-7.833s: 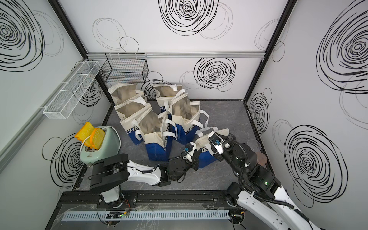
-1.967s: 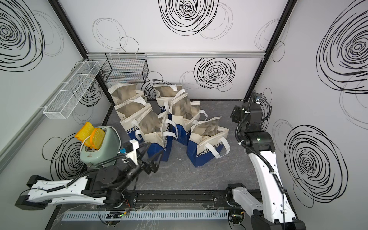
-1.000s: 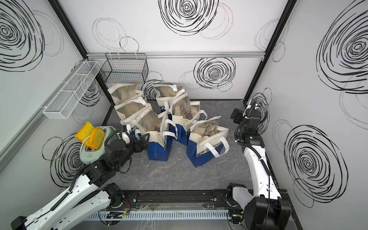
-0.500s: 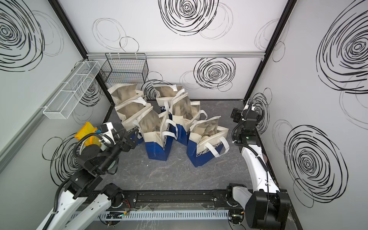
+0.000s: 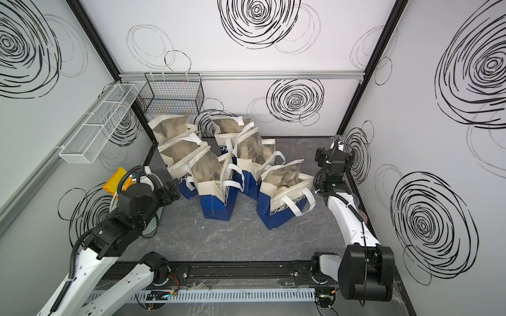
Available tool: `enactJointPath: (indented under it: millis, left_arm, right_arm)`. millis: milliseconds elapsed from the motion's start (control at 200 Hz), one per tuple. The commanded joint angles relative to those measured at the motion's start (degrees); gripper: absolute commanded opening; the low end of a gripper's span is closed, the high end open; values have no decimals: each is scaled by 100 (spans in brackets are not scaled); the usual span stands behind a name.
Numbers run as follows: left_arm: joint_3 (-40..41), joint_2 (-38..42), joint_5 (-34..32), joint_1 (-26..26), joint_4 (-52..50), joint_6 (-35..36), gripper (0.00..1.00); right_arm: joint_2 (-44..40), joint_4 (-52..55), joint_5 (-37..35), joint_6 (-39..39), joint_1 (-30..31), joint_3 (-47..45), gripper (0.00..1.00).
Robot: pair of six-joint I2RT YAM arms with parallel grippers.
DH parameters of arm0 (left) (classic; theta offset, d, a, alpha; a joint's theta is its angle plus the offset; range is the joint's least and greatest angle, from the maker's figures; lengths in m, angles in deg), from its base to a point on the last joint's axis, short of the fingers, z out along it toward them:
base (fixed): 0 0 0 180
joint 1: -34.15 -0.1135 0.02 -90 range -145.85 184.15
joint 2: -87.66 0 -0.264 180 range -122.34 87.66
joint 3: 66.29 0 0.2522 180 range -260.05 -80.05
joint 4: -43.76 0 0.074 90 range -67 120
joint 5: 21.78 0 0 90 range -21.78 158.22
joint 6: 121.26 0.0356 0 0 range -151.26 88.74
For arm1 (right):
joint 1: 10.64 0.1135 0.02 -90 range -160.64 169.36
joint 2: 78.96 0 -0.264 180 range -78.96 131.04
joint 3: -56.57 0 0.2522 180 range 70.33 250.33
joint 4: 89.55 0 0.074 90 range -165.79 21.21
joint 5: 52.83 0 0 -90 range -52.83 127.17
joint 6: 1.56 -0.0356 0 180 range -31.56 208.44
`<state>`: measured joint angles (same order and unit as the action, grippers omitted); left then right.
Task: Open the takeout bag
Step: Reset both arms
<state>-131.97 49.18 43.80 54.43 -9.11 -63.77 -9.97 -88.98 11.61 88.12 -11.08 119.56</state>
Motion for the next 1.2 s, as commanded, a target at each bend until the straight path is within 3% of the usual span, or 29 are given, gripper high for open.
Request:
enactJointPath:
  millis: [0,165,250,360,435,565,735,860,1196]
  left_arm:
    - [-108,7,-189,-610,-290,-449,99]
    - [-230,-125,255,-1428,-625,-290,99]
    - [-106,-276,856,-1852,-567,34,98]
    - [465,-307,2034,-2347,502,472,98]
    - [1040,-139,2354,-2464,1596,590,98]
    - [2069,304,1950,-2476,3286,781,98]
    - [2849,466,1474,-2500,4437,996,98]
    - [3165,213,1780,-2493,5401,1370,98]
    - [3805,-839,1787,-2502,7751,1871,98]
  right_arm:
    - [57,-281,-256,133,70,51,97]
    - [165,-371,-293,156,115,43,97]
    - [226,-441,-300,148,127,16,97]
    - [271,-636,-116,145,116,-96,97]
    - [290,-781,140,216,111,-182,97]
    - [274,-783,698,178,41,-343,97]
    - [156,-790,911,-170,-184,-726,97]
    - [89,-858,1046,-395,-343,-1003,98]
    - [389,-1269,2040,-876,-903,-1318,98]
